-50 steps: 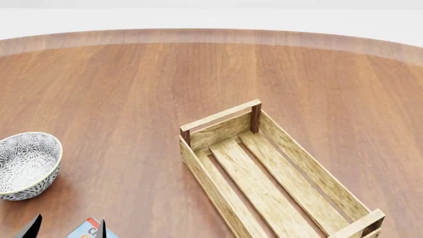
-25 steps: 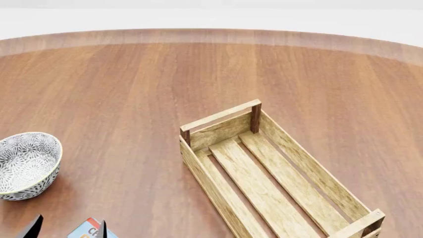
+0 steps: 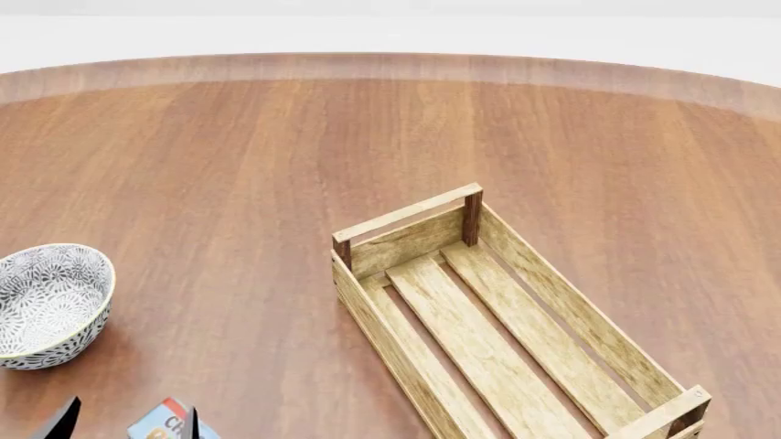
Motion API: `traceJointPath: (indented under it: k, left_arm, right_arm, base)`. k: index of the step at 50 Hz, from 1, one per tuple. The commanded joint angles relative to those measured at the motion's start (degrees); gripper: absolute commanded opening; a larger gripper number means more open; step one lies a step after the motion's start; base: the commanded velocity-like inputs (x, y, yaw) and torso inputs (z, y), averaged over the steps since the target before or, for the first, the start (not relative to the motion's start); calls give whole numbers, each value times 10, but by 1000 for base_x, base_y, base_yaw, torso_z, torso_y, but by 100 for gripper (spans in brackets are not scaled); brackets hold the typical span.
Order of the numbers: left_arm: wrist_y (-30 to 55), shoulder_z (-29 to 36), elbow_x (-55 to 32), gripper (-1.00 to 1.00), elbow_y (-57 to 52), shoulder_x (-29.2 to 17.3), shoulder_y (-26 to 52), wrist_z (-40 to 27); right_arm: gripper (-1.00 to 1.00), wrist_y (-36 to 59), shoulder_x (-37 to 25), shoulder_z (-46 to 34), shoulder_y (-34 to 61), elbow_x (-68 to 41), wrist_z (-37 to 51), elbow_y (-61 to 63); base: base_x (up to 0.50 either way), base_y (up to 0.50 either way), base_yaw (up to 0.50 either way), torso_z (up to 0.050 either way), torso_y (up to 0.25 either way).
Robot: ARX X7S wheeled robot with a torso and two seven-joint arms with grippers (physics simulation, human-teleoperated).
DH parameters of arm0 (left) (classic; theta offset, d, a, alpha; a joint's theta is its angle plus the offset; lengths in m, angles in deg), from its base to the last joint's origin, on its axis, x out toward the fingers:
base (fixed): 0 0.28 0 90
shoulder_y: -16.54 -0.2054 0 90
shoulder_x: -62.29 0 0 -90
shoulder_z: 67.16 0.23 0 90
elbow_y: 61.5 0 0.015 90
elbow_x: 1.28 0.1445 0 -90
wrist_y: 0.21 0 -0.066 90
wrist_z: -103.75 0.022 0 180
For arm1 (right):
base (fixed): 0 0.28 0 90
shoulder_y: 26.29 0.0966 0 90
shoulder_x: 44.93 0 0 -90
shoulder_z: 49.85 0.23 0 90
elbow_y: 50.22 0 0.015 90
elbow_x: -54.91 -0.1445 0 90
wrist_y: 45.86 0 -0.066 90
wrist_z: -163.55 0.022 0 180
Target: Pick up the chocolate pudding and put it in the tray.
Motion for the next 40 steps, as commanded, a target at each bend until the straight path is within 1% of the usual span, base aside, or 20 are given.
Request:
traceJointPath:
  k: [1, 16, 24, 30, 40]
  left_arm:
    - [0, 2, -2, 100, -2, -2, 0, -2]
    - [-1, 4, -5, 100, 0, -4, 1, -4]
    - [2, 3, -9, 100, -6, -7, 0, -7]
    - [-1, 3, -10, 100, -2, -8, 1, -7]
    - [-4, 5, -9, 100, 0, -9, 1, -10]
  right_arm:
    - [-100, -10, -1, -11, 6, 1, 10, -12]
    - [-100, 3, -19, -16, 6, -12, 21, 18]
    - [-100, 75, -61, -1, 3, -28, 45, 138]
    - [-100, 102, -80, 13, 7, -37, 61, 188]
    - [-100, 132, -100, 40, 21, -60, 76, 236]
  base:
    - [0, 0, 0, 0, 0]
    - [0, 0, 0, 0, 0]
    - [0, 0, 0, 0, 0]
    - [0, 0, 0, 0, 3]
    - [0, 0, 0, 0, 0]
